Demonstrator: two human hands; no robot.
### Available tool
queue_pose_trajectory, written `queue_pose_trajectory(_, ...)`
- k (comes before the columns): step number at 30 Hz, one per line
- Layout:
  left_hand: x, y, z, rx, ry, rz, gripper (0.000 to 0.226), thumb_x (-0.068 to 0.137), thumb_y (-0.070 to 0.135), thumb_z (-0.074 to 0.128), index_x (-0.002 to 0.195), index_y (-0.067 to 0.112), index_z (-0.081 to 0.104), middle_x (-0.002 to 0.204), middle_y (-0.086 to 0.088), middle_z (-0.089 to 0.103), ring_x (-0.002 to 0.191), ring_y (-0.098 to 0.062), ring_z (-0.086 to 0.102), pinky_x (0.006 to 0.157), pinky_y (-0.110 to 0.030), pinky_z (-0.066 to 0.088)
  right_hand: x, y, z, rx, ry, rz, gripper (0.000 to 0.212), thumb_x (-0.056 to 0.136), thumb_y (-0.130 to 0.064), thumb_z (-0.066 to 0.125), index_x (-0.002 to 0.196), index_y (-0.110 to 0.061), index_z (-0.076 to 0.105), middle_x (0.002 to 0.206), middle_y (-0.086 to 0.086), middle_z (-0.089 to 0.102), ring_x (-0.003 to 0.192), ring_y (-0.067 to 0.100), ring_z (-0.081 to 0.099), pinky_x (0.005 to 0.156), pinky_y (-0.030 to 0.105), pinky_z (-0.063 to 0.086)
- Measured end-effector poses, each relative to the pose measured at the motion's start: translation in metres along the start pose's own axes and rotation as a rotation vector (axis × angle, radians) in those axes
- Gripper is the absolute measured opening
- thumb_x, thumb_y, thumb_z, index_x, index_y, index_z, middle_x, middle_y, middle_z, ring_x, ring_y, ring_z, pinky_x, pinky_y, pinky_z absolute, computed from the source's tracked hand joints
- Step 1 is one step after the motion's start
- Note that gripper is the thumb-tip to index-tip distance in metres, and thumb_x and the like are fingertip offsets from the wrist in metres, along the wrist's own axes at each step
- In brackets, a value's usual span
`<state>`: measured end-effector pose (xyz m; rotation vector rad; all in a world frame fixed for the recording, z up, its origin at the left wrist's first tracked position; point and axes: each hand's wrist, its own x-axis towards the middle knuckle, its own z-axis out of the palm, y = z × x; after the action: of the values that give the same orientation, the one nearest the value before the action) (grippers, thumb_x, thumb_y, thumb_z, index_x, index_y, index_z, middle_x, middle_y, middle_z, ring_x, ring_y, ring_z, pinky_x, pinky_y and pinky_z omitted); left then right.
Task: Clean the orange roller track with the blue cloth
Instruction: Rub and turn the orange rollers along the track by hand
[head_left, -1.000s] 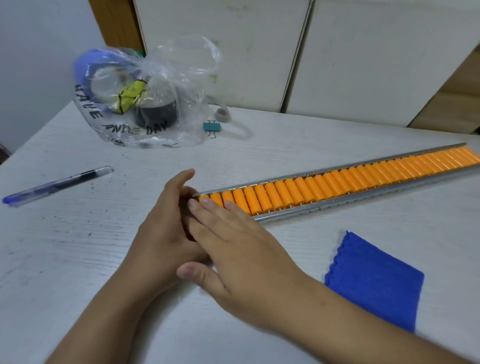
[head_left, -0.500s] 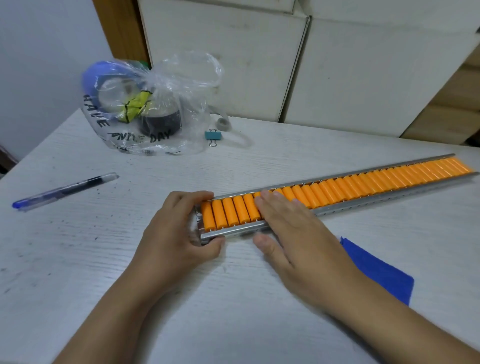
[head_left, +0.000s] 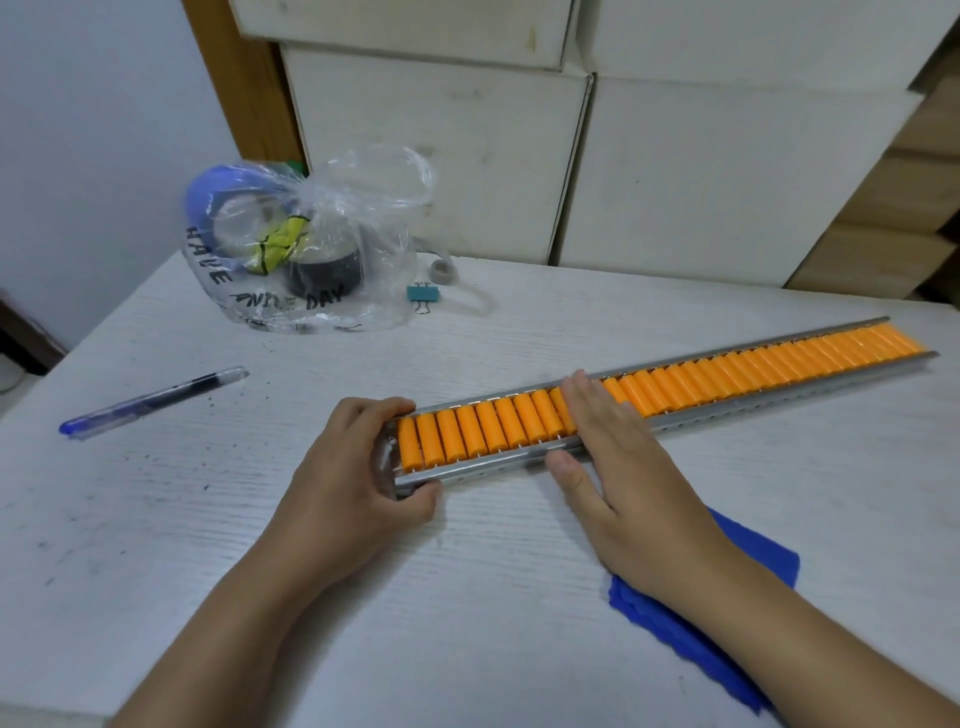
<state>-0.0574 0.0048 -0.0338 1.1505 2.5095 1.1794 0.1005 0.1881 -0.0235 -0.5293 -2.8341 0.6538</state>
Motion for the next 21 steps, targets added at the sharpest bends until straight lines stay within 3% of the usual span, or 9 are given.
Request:
queue_pose_trajectory(3,-0.001,0.001,-0.007,0.034,-0.027,0.021,0.065,0.062,0.034,0.079,0.121,0.030,0.051,0.109,0.020,0.045,0.102,0.012,0.045,0.078,0.001,0.031,-0.006,-0.001,-0.013,0.183,-0.012,0.044,0.057,0.094,-0.054,0.024,0.140,-0.045,-0.008,0.150,-0.029,-0.013,0.133,-0.016,-0.016,0.108,0.009,-0.008)
queue_pose_trajectory(7,-0.007,-0.003,-0.024,0.077,-0.100,0.022,0.065,0.063,0.040,0.081,0.121,0.033,0.050,0.109,0.018,0.047,0.102,0.009,0.046,0.079,0.000,0.033,-0.012,0.013,-0.027,0.206,-0.025,0.041,0.060,0.090,-0.055,0.025,0.143,-0.042,0.000,0.150,-0.029,-0.007,0.129,-0.023,-0.015,0.104,0.004,-0.008)
queue_pose_trajectory(11,-0.014,-0.003,-0.039,0.177,-0.176,-0.012,0.072,0.064,0.046,0.078,0.127,0.032,0.046,0.112,0.024,0.043,0.103,0.010,0.044,0.077,-0.006,0.037,-0.019,0.021,-0.034,0.215,-0.055,0.050,0.061,0.089,-0.058,0.025,0.143,-0.045,-0.001,0.152,-0.029,-0.005,0.132,-0.019,-0.013,0.107,0.010,-0.004)
queue_pose_trajectory(14,-0.015,0.015,-0.036,0.348,-0.196,-0.009,0.092,0.061,0.064,0.070,0.137,0.033,0.031,0.127,0.019,0.036,0.105,0.004,0.042,0.082,-0.016,0.037,-0.019,0.016,-0.033,0.179,-0.074,-0.017,0.062,0.090,-0.058,0.023,0.145,-0.042,-0.001,0.152,-0.028,-0.008,0.131,-0.019,-0.015,0.108,0.010,-0.007)
queue_pose_trajectory(16,-0.011,0.038,-0.020,0.410,-0.135,0.060,0.098,0.062,0.067,0.066,0.142,0.029,0.024,0.137,0.011,0.033,0.117,-0.006,0.039,0.091,-0.021,0.035,-0.016,0.009,-0.031,0.202,-0.092,-0.057,0.064,0.089,-0.059,0.021,0.147,-0.040,0.001,0.152,-0.028,-0.008,0.130,-0.020,-0.016,0.107,0.009,-0.008)
queue_pose_trajectory(21,0.016,0.071,0.031,0.398,-0.109,0.241,0.093,0.066,0.063,0.054,0.140,0.012,0.033,0.133,-0.007,0.049,0.117,-0.023,0.051,0.096,-0.029,0.038,-0.006,-0.003,-0.024,0.145,-0.103,-0.189,0.068,0.089,-0.064,0.015,0.149,-0.033,0.008,0.156,-0.019,-0.001,0.139,-0.008,-0.009,0.115,0.022,-0.004)
